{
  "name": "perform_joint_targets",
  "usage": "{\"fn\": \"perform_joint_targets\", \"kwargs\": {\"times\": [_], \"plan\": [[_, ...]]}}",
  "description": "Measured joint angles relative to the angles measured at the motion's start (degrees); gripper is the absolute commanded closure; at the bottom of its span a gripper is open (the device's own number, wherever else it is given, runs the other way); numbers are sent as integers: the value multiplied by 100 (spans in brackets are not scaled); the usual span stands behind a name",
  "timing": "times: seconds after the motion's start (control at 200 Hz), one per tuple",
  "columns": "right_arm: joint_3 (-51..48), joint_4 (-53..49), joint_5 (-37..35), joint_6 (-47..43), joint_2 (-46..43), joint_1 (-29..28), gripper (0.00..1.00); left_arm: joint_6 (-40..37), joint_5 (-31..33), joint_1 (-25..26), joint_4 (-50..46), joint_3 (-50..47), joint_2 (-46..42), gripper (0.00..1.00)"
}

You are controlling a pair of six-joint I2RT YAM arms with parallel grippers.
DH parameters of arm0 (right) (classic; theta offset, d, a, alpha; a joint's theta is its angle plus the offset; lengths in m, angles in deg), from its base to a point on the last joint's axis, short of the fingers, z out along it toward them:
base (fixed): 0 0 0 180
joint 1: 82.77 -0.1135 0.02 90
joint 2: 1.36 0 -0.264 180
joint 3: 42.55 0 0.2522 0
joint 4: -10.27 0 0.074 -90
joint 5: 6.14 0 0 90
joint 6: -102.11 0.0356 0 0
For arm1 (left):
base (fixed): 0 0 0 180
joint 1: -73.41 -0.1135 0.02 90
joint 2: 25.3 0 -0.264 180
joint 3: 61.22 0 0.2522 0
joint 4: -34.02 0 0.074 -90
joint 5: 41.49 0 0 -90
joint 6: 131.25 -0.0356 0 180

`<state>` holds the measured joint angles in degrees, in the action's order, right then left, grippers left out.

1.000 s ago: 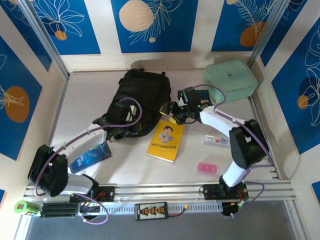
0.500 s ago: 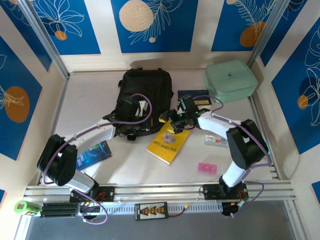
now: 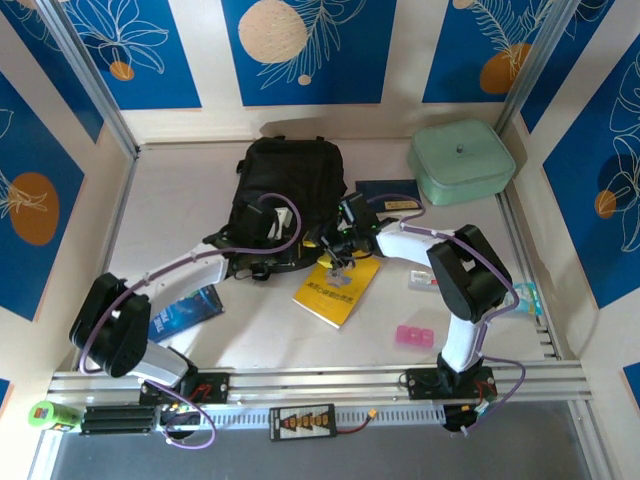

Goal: Pack books, pencil case, and school supplies into a backpack

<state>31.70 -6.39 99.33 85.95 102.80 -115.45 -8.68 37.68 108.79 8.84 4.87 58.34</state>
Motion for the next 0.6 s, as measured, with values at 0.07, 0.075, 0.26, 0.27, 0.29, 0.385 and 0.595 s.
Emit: {"fn": "perform_joint_targets", "kwargs": {"times": [0.07, 0.075, 0.26, 0.27, 0.29, 0.385, 0.595], "plan": [[0, 46, 0, 17, 0, 0, 35, -13, 20, 0, -4, -7, -20, 100], [0, 50, 2, 20, 0, 0, 35, -13, 20, 0, -4, -7, -20, 100], [81, 50, -4, 33, 83, -22, 49, -13, 44, 0, -15, -13, -22, 100], [98, 37, -7, 24, 103, -24, 51, -13, 52, 0, -17, -13, -22, 100], [138, 13, -13, 24, 140, -31, 54, -13, 63, 0, -20, -13, -22, 100], [376, -203, -52, -149, 326, -33, 63, -13, 127, 0, -39, -26, -37, 100], [1154, -682, -214, -719, 726, -20, 74, -15, -17, 0, -9, -216, -81, 100]]}}
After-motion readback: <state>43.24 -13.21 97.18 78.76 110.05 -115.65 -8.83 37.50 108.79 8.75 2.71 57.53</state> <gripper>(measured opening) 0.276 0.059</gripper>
